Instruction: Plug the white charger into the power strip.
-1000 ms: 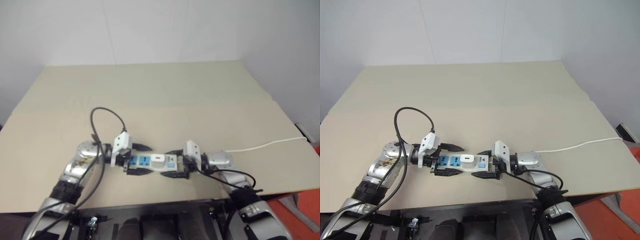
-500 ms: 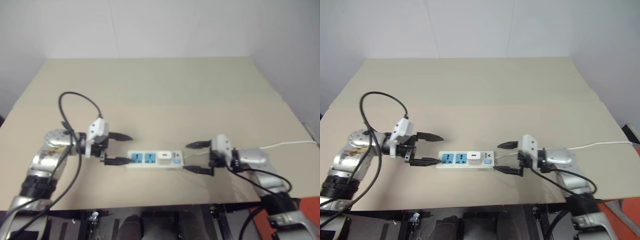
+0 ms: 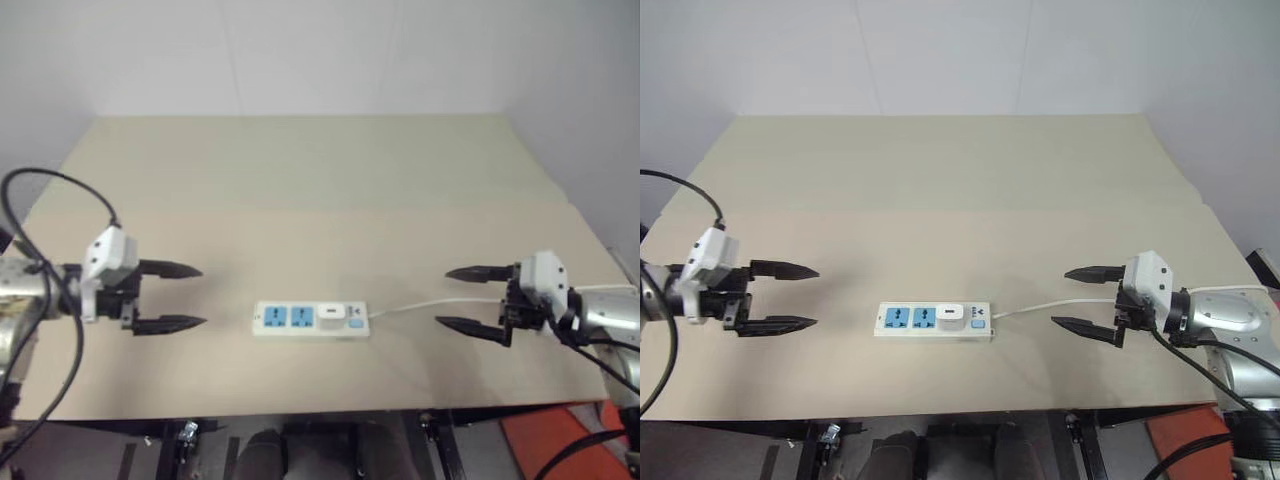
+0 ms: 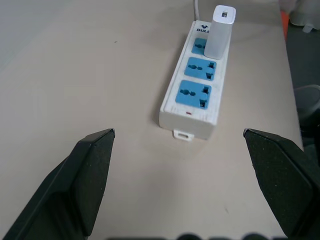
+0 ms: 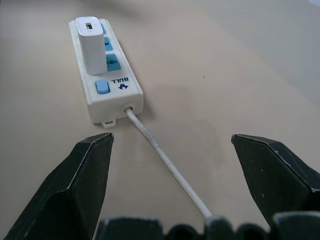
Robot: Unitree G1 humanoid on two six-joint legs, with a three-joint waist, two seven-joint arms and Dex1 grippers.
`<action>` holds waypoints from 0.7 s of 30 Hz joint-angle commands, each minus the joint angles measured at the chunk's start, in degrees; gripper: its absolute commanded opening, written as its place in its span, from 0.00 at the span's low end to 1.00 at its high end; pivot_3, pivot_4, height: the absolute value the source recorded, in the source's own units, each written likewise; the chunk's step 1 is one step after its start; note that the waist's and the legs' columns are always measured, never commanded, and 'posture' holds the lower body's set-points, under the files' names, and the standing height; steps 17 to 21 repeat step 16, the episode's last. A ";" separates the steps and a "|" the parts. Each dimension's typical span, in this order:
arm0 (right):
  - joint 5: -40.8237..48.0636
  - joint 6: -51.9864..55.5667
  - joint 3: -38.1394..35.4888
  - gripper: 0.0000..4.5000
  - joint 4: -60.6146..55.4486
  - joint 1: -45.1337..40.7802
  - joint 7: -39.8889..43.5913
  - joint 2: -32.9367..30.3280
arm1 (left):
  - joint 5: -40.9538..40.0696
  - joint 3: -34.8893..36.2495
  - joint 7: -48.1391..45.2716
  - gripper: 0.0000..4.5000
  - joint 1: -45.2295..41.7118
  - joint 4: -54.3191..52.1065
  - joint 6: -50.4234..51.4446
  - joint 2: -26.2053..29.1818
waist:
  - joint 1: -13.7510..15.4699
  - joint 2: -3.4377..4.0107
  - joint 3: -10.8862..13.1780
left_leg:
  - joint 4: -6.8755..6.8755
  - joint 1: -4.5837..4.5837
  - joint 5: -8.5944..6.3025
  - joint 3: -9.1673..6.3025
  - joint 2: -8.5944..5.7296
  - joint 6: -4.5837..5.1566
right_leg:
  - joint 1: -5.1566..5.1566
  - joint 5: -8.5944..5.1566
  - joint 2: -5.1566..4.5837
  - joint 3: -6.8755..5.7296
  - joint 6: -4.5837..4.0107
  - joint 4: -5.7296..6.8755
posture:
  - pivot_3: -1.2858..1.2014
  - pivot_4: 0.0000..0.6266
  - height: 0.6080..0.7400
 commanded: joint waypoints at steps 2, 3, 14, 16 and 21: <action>1.54 0.30 -2.44 0.99 -1.45 -0.03 0.10 -1.00 | -2.37 4.30 -0.70 1.00 2.58 -3.33 1.04 1.71 | 0.11 0.00 0.00 | 0.00 0.00 0.00 0.00 -0.01 0.00 | 0.00 0.00 -0.01 0.00 0.00 0.00 | 0.52 0.24 1.00; 1.56 0.26 -2.48 0.99 -1.42 -0.04 0.22 -1.05 | -2.49 4.47 -0.60 1.00 2.91 -3.62 1.21 1.75 | 0.13 0.00 0.00 | 0.01 -0.01 0.00 0.01 0.00 0.00 | 0.00 0.00 -0.01 0.00 0.00 0.00 | 0.52 0.24 1.00; 0.72 -0.38 -3.14 0.99 -1.45 0.64 -0.15 -1.44 | -2.47 3.17 -0.43 1.00 2.08 -4.02 1.08 1.39 | 0.18 0.00 0.00 | 0.01 -0.01 0.00 0.02 -0.01 0.00 | 0.00 0.00 -0.01 -0.01 0.00 0.01 | 0.52 0.24 1.00; 0.11 -0.58 -3.16 0.99 -1.74 1.10 -0.86 -1.51 | -2.44 2.82 -0.47 1.00 1.65 -3.91 1.12 1.28 | 0.18 0.00 0.00 | 0.01 -0.01 0.00 0.02 -0.01 0.00 | 0.00 0.00 -0.01 -0.01 0.00 0.01 | 0.52 0.24 1.00; 0.11 -0.58 -3.16 0.99 -1.74 1.10 -0.86 -1.51 | -2.44 2.82 -0.47 1.00 1.65 -3.91 1.12 1.28 | 0.18 0.00 0.00 | 0.01 -0.01 0.00 0.02 -0.01 0.00 | 0.00 0.00 -0.01 -0.01 0.00 0.01 | 0.52 0.24 1.00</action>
